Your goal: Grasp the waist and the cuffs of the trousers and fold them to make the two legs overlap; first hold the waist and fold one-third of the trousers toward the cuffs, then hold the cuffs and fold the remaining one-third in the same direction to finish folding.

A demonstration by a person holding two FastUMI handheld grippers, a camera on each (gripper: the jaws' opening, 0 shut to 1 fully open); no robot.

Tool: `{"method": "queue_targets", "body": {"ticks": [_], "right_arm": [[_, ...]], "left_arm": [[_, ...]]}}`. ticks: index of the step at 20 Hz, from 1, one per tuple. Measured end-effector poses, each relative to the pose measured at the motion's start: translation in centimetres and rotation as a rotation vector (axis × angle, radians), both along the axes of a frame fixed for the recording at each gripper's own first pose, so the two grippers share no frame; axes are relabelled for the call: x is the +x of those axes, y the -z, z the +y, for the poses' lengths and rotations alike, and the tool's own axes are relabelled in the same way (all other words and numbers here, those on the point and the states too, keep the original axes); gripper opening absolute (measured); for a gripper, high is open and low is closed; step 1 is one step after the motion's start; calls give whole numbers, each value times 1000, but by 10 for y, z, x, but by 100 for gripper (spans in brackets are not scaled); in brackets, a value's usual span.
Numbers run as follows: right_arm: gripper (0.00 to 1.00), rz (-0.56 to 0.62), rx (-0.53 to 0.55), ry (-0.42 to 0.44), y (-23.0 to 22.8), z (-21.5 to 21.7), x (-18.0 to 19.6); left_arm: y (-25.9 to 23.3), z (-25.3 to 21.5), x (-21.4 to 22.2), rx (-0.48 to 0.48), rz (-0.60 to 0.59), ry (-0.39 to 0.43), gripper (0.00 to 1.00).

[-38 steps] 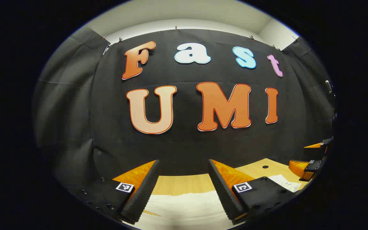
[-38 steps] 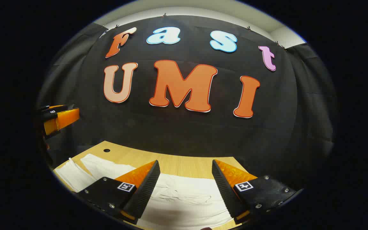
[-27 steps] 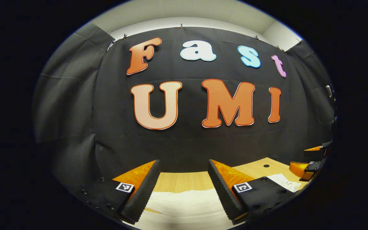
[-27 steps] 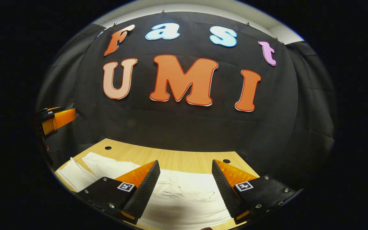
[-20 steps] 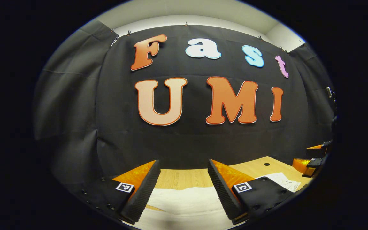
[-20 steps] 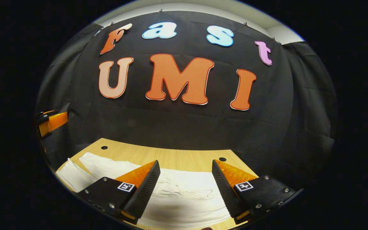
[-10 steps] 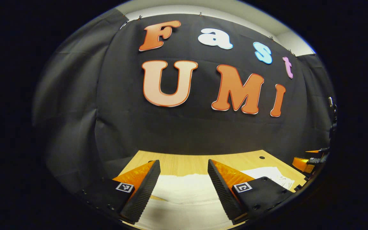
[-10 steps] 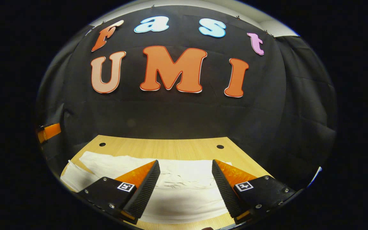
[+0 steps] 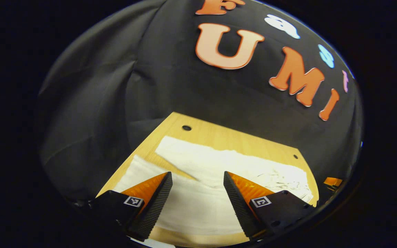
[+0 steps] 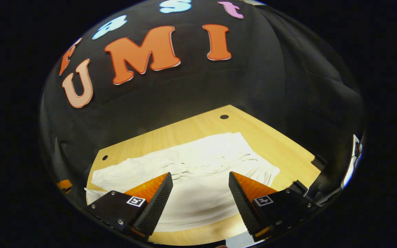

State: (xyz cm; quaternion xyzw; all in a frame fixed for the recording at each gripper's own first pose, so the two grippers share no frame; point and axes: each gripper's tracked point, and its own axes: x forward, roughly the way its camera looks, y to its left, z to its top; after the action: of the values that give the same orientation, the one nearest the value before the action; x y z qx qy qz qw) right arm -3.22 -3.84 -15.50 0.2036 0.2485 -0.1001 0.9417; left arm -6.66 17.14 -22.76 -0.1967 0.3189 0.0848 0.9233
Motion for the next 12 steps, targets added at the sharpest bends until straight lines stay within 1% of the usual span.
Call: {"method": "queue_targets", "body": {"ticks": [1,4,6,7,9,12], "right_arm": [[98,33,20,11,12,-7,-2],[97,125,67,49,46,-31,-10],[97,186,89,64,65,-44,-14],[97,218,104,57,74,-48,-14],[95,286,141,66,95,-57,-17],[95,350,202,103,115,-68,-18]], "left_arm": [[8,1,-5,-38,34,-26,99],[42,7,-22,-121,140,-87,99],[65,15,-40,-201,219,-130,99],[78,19,-49,-246,259,-155,100],[106,31,-72,-330,335,-225,99],[130,53,-98,-398,400,-324,99]]}}
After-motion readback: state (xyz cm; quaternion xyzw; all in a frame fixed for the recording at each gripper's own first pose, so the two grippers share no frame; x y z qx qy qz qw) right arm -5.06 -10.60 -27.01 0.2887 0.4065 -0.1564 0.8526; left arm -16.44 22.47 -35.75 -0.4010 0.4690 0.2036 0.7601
